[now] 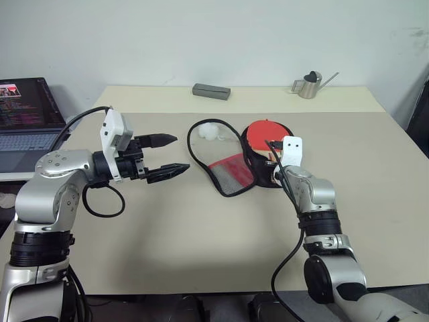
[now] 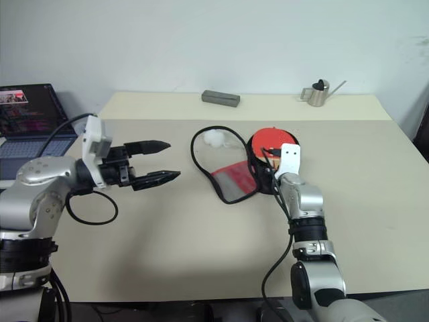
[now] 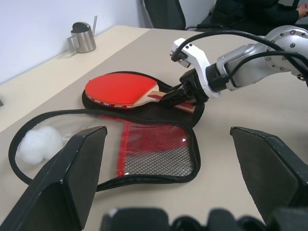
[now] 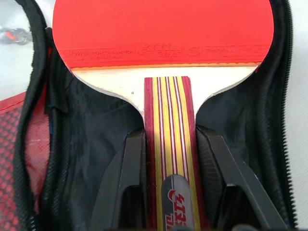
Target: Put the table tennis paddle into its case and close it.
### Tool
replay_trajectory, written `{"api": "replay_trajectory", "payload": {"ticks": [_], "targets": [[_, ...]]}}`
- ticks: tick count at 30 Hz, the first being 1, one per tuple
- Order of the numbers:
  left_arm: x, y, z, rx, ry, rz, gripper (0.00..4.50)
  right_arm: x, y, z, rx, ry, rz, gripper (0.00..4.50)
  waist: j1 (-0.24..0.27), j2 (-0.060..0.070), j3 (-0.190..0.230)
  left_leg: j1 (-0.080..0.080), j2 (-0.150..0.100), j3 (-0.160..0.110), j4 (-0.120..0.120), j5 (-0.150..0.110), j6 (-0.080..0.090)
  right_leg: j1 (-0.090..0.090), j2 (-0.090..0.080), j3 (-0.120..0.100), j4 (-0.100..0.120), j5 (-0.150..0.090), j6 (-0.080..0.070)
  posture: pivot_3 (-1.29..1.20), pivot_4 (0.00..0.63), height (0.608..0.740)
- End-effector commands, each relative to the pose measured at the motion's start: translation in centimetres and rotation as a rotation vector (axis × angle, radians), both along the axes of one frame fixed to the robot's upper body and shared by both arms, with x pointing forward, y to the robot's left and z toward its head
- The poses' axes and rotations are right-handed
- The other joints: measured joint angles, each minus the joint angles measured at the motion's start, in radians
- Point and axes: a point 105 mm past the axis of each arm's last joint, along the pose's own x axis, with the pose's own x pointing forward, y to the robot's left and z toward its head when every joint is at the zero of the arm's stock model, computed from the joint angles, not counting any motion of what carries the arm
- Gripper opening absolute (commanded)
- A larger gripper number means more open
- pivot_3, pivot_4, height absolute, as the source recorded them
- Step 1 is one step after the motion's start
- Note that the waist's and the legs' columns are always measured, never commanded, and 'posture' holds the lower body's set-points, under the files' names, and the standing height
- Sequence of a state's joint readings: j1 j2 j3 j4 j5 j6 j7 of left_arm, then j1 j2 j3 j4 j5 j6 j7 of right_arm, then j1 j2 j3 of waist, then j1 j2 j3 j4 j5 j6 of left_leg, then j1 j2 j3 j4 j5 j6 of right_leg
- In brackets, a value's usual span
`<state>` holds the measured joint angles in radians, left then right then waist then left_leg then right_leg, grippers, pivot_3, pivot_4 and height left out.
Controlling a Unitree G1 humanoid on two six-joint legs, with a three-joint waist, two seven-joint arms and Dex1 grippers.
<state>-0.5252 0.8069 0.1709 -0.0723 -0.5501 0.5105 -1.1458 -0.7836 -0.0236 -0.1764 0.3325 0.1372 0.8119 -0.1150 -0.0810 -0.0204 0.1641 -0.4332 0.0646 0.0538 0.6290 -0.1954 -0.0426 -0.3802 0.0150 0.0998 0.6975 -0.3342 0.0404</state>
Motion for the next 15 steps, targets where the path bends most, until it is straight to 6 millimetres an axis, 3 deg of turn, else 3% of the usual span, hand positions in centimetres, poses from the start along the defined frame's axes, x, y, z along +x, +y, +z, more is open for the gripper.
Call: {"api": "replay_trajectory", "payload": {"ticks": [1, 15], "targets": [[-0.5, -0.3, 1.0, 0.001, -0.053, -0.022, 4.50, 0.6, -0.3, 2.3, -0.012, -0.085, -0.013, 1.07, 0.000, 0.000, 0.000, 0.000, 0.000, 0.000, 0.000, 0.000, 0.000, 0.000, 0.000, 0.000, 0.000, 0.000, 0.000, 0.00, 0.150, 0.740], [-0.4, -0.5, 1.0, -0.001, -0.052, -0.026, 4.50, 0.1, 0.8, 1.9, -0.020, -0.074, 0.032, 1.07, -0.001, 0.000, 0.000, 0.000, 0.000, 0.000, 0.000, 0.000, 0.000, 0.000, 0.000, 0.000, 0.000, 0.000, 0.000, 0.00, 0.150, 0.740]]}}
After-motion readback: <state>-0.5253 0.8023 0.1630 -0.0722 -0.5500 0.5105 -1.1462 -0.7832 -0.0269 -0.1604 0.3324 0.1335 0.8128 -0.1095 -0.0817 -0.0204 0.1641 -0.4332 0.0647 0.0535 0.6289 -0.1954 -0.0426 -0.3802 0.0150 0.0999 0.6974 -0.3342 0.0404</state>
